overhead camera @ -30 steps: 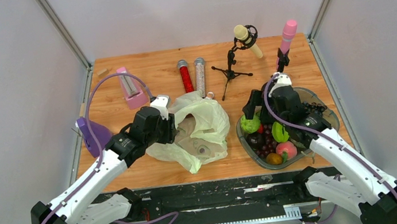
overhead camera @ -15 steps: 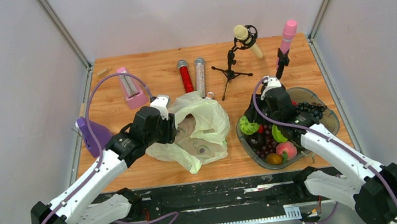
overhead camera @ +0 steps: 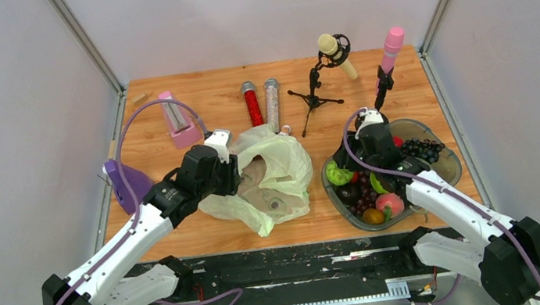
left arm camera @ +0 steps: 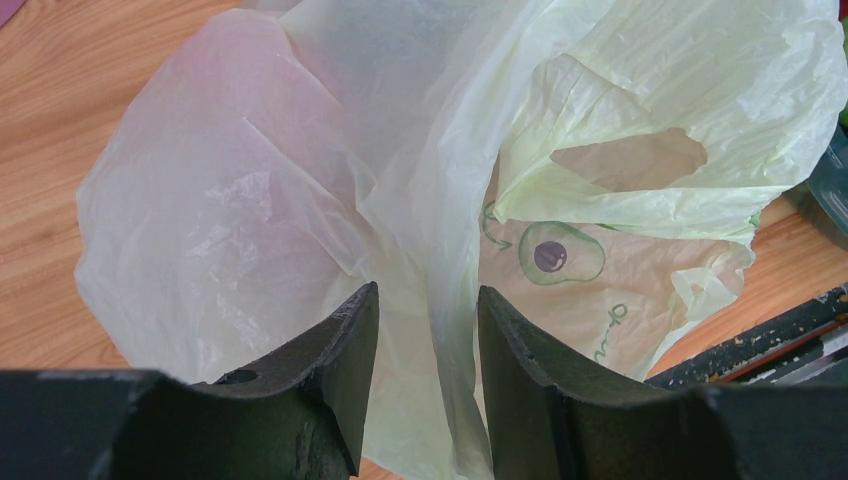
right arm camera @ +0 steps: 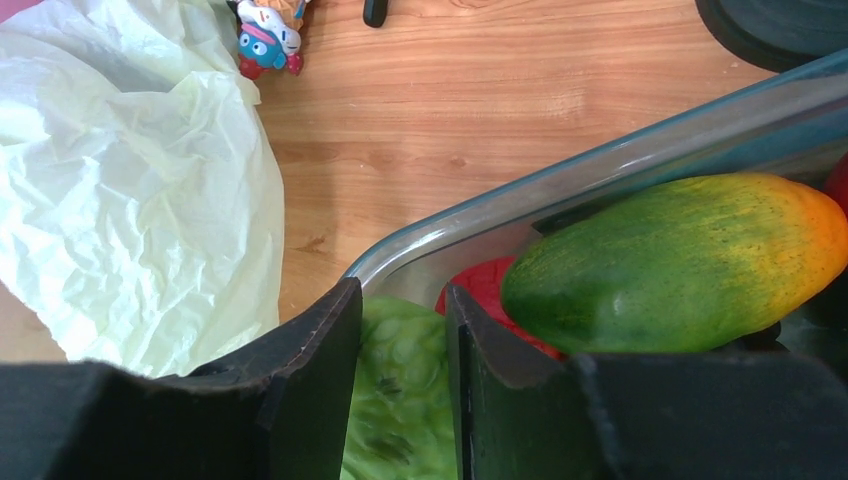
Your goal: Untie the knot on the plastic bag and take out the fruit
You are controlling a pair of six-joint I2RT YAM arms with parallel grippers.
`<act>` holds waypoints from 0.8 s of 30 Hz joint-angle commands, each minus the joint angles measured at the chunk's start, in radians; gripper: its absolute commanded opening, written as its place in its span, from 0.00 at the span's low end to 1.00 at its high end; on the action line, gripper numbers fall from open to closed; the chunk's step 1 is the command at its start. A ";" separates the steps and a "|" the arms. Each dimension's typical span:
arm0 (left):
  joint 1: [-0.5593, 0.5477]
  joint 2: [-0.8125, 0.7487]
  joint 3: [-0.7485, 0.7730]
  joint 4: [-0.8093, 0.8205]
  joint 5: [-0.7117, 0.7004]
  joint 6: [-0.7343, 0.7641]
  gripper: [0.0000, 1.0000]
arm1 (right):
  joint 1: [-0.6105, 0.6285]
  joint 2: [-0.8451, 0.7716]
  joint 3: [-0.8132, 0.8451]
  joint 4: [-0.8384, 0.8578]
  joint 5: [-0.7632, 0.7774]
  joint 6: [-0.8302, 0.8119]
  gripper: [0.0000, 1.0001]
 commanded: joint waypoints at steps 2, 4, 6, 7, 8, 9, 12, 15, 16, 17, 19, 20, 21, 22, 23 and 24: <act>-0.005 -0.009 0.021 0.034 0.005 -0.016 0.50 | 0.006 0.070 -0.012 -0.098 -0.051 0.036 0.36; -0.005 -0.010 0.023 0.033 0.005 -0.014 0.50 | 0.005 0.080 -0.018 -0.098 -0.053 0.047 0.36; -0.005 -0.011 0.025 0.029 0.005 -0.014 0.50 | 0.005 0.075 -0.022 -0.097 -0.050 0.052 0.36; -0.005 -0.013 0.024 0.028 0.004 -0.014 0.50 | 0.005 0.066 -0.020 -0.098 -0.045 0.050 0.36; -0.005 -0.016 0.023 0.027 0.003 -0.013 0.50 | 0.005 0.056 -0.015 -0.099 -0.039 0.047 0.36; -0.005 -0.017 0.022 0.027 0.001 -0.013 0.50 | 0.005 0.043 -0.009 -0.101 -0.031 0.040 0.36; -0.005 -0.019 0.021 0.026 -0.002 -0.011 0.50 | 0.005 0.003 0.029 -0.104 -0.003 0.009 0.44; -0.005 -0.019 0.022 0.032 0.000 -0.010 0.50 | 0.006 -0.035 0.077 -0.100 0.014 -0.033 0.57; -0.005 -0.020 0.022 0.033 0.003 -0.011 0.50 | 0.005 -0.048 0.092 -0.096 0.016 -0.050 0.62; -0.005 -0.022 0.022 0.037 0.004 -0.011 0.51 | 0.006 -0.059 0.106 -0.088 0.010 -0.070 0.65; -0.005 -0.030 0.019 0.046 0.010 -0.011 0.52 | 0.008 -0.082 0.123 -0.058 -0.041 -0.114 0.67; -0.005 -0.037 0.017 0.048 0.013 -0.012 0.53 | 0.010 -0.089 0.129 -0.037 -0.098 -0.134 0.66; -0.005 -0.040 0.014 0.051 0.014 -0.013 0.53 | 0.016 -0.097 0.133 -0.017 -0.148 -0.149 0.63; -0.005 -0.047 0.013 0.053 0.016 -0.013 0.54 | 0.030 -0.102 0.136 0.009 -0.187 -0.154 0.59; -0.005 -0.051 0.009 0.056 0.017 -0.013 0.54 | 0.055 -0.107 0.137 0.034 -0.230 -0.157 0.55; -0.005 -0.057 0.007 0.058 0.021 -0.014 0.55 | 0.077 -0.112 0.135 0.062 -0.276 -0.158 0.52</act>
